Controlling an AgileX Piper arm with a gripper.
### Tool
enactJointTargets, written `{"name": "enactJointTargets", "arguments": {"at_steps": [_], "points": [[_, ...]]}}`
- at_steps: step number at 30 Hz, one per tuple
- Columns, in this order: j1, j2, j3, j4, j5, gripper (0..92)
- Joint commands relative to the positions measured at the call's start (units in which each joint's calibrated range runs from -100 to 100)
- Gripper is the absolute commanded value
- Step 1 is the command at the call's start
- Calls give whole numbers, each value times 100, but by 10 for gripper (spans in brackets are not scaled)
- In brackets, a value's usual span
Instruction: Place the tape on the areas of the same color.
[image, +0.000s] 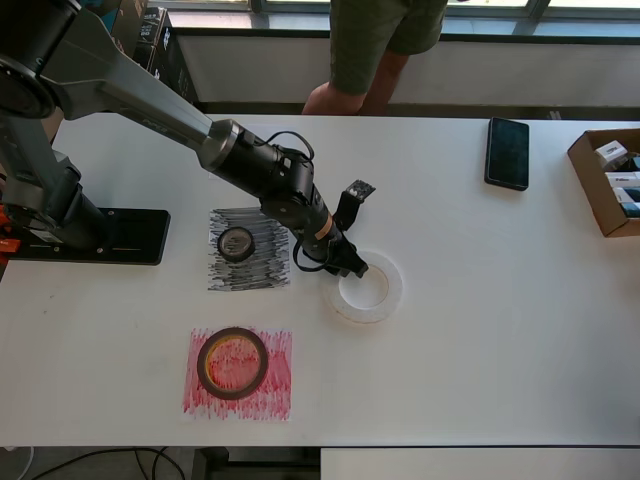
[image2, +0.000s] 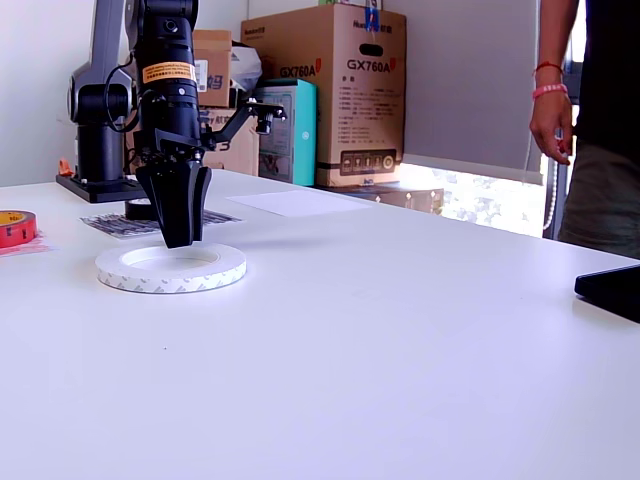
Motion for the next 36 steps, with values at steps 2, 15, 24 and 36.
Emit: {"name": "enactJointTargets", "arguments": {"at_steps": [2,15,24,36], "points": [[-33,-3,-33,35,61,119],[-80,-31,103,10,658,113],[-80,-255,103,52,675,113],[322,-1191,185,1283,789,112]]}}
